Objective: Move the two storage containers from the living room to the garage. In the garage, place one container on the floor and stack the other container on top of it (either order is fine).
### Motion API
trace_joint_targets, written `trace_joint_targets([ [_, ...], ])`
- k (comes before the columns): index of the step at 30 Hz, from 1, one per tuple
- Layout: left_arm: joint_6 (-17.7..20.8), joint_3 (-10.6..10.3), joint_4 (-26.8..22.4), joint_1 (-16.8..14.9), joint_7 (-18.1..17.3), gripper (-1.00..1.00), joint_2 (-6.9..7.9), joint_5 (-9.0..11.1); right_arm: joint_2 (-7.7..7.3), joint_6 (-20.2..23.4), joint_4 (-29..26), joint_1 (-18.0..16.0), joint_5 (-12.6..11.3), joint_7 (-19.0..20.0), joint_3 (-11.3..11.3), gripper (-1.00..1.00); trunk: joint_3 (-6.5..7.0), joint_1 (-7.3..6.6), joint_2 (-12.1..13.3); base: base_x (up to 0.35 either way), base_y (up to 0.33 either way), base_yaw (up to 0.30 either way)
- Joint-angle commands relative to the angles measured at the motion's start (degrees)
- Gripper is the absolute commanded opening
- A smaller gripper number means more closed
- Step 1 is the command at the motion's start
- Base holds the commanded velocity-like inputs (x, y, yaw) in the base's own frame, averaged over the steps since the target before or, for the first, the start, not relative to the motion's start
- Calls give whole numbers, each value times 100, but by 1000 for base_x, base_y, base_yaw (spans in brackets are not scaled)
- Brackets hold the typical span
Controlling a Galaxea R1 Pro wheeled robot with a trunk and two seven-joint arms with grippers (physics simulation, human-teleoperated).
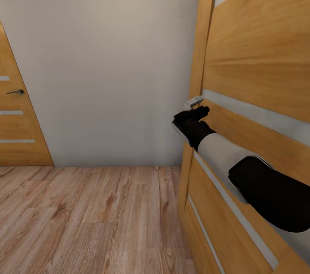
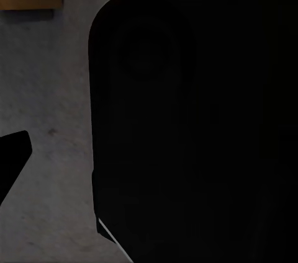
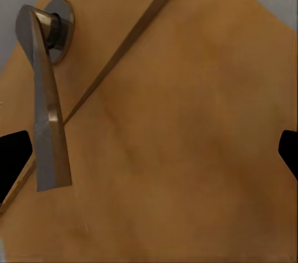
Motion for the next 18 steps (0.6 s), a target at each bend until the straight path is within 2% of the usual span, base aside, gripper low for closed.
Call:
trace_joint_targets([
  [1,-11,5,-1,-1,1,100,0,7,0,0,59,-20,-68,-37,36,100,-6,0,-3,0,0,0],
  [14,-11,5,-1,-1,1,100,0,7,0,-64,179,-96,-99,-9,25,100,-6,0,-3,0,0,0],
  [18,-11,5,-1,-1,1,100,0,7,0,-64,184,-121,-105,0,-82,100,-6,0,-3,0,0,0],
])
